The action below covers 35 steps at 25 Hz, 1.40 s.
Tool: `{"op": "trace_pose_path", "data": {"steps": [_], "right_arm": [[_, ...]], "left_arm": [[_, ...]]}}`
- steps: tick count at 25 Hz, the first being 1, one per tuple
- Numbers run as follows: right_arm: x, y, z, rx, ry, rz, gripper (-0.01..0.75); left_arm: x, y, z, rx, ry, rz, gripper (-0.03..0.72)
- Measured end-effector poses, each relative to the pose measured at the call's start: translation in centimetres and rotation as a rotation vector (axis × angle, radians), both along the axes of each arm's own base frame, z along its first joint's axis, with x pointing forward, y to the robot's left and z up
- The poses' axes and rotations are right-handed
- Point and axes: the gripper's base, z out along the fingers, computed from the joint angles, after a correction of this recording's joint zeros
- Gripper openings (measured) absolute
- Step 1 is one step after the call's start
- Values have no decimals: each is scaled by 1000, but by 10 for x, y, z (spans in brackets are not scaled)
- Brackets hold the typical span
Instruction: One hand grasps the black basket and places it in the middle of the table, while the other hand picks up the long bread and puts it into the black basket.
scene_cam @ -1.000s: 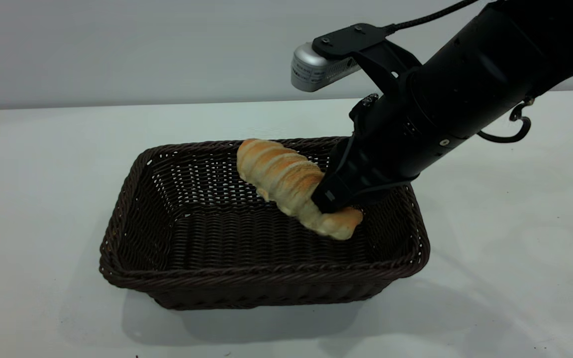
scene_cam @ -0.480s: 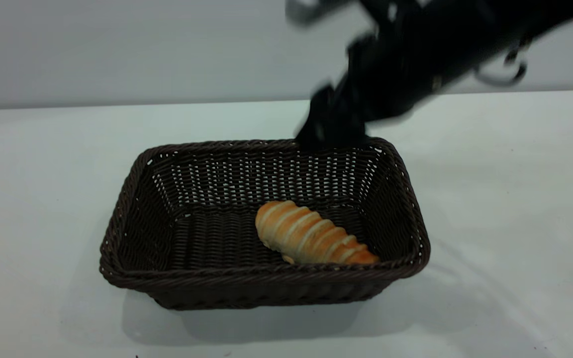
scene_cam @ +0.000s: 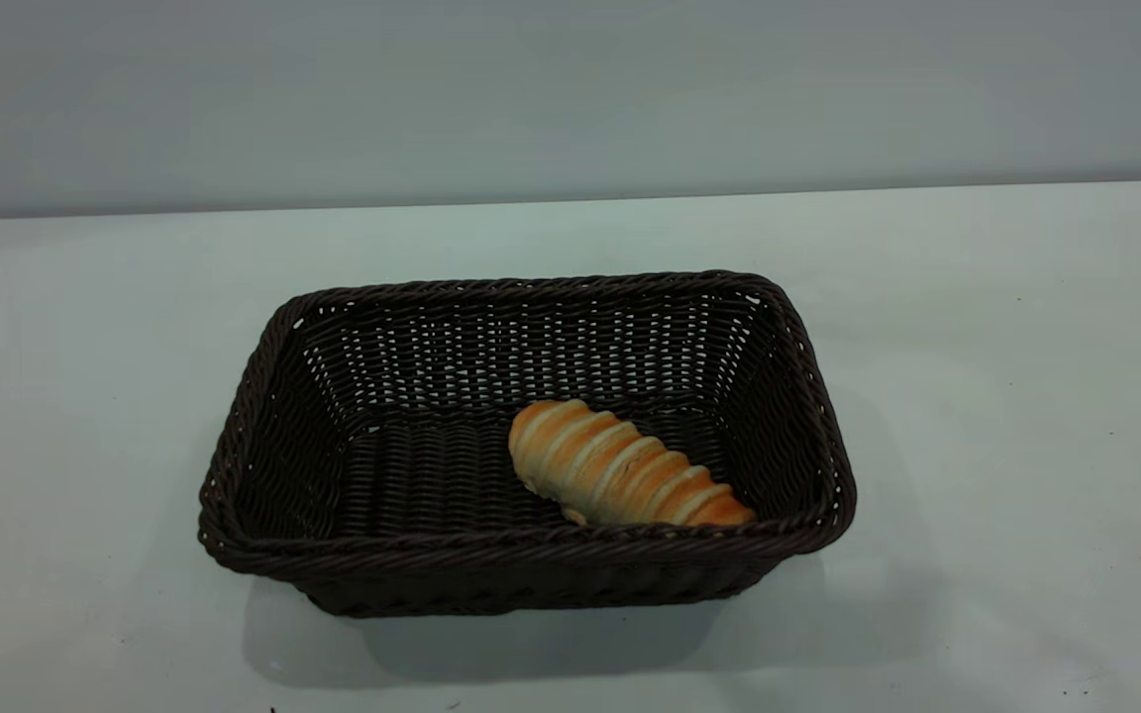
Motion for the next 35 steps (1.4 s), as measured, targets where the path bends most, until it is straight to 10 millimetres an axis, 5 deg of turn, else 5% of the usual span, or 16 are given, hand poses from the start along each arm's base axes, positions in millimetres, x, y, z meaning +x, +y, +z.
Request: {"op": "trace_pose_path", "data": {"steps": [9, 14, 19, 28, 35], "right_arm": [[-85, -74, 9, -228, 224, -232, 405], [-126, -94, -30, -214, 292, -230, 405], [-159, -113, -70, -185, 279, -232, 391], [-188, -131, -80, -80, 131, -241, 370], [-190, -132, -89, -60, 127, -251, 370]], "left_arm": [[2, 27, -22, 62, 221, 295, 594], [6, 36, -31, 21, 256, 414, 594], [6, 39, -61, 29, 291, 448, 594], [10, 38, -120, 56, 353, 450, 594], [24, 34, -142, 94, 437, 445, 594]]}}
